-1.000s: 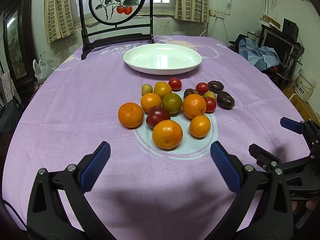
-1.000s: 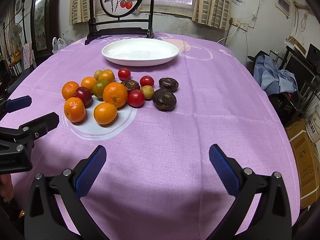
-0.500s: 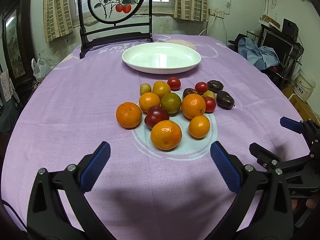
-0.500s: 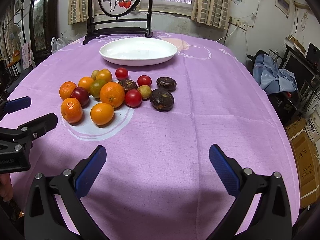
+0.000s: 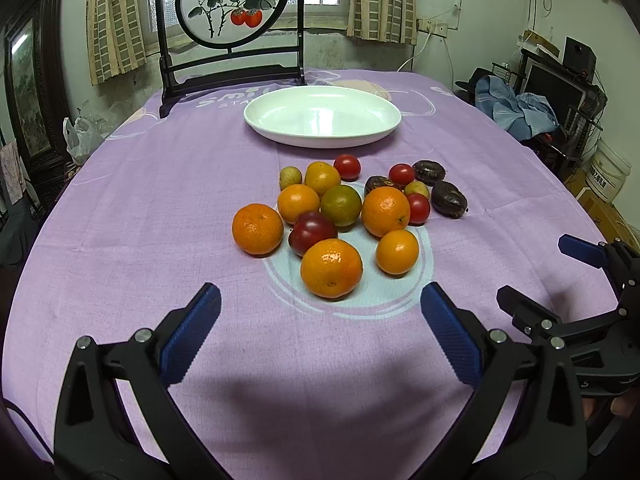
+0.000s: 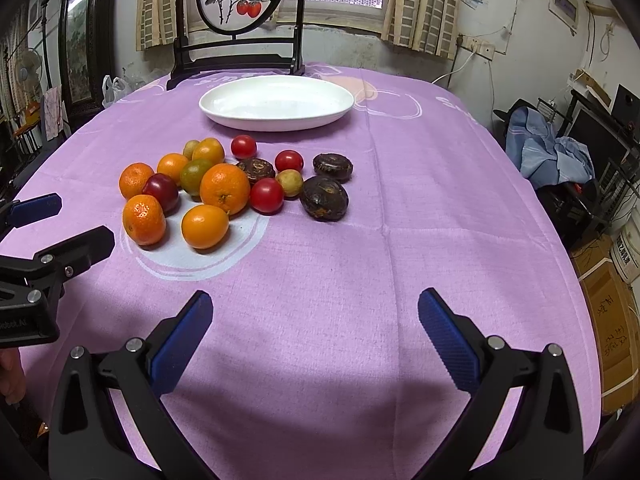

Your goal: Organize fruits

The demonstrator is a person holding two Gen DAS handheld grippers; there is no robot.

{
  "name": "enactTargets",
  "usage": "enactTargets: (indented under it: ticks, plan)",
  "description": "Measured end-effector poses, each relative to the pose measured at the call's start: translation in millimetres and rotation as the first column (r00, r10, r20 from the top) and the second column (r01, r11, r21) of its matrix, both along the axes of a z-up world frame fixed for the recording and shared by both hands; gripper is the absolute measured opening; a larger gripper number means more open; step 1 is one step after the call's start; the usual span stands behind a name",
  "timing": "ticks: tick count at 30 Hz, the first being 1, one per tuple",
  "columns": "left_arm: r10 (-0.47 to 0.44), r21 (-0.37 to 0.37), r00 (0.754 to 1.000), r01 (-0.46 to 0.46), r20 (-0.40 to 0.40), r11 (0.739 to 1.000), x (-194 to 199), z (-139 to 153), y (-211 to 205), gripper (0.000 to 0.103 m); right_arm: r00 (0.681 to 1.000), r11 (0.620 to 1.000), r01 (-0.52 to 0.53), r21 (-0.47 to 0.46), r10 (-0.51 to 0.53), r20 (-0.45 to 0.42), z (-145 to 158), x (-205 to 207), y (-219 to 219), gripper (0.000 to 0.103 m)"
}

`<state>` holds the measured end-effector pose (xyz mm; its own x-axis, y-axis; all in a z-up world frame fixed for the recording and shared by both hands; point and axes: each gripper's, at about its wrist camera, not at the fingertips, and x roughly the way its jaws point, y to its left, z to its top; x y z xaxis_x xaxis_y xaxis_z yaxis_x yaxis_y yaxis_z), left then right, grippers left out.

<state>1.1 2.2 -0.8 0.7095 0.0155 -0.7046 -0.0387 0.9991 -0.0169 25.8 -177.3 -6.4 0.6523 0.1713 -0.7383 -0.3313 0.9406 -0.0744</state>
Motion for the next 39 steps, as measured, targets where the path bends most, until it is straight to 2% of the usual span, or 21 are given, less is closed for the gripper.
enactTargets:
  ticks: [31, 39]
  plan:
    - [-0.006, 0.019, 1.0, 0.006, -0.016, 1.0, 0.2, -6.8, -0.1, 0.101, 1.0, 1.0, -0.008, -0.007, 0.007, -0.012, -7.2, -2.4, -2.2, 0.102]
    - [-0.034, -0.016, 0.992, 0.033, -0.124, 0.999, 21.4, -30.5, 10.8, 0.101, 0.997, 0.998, -0.065, 0.001, 0.065, -0.045, -17.0, 0.4, -4.4, 0.102]
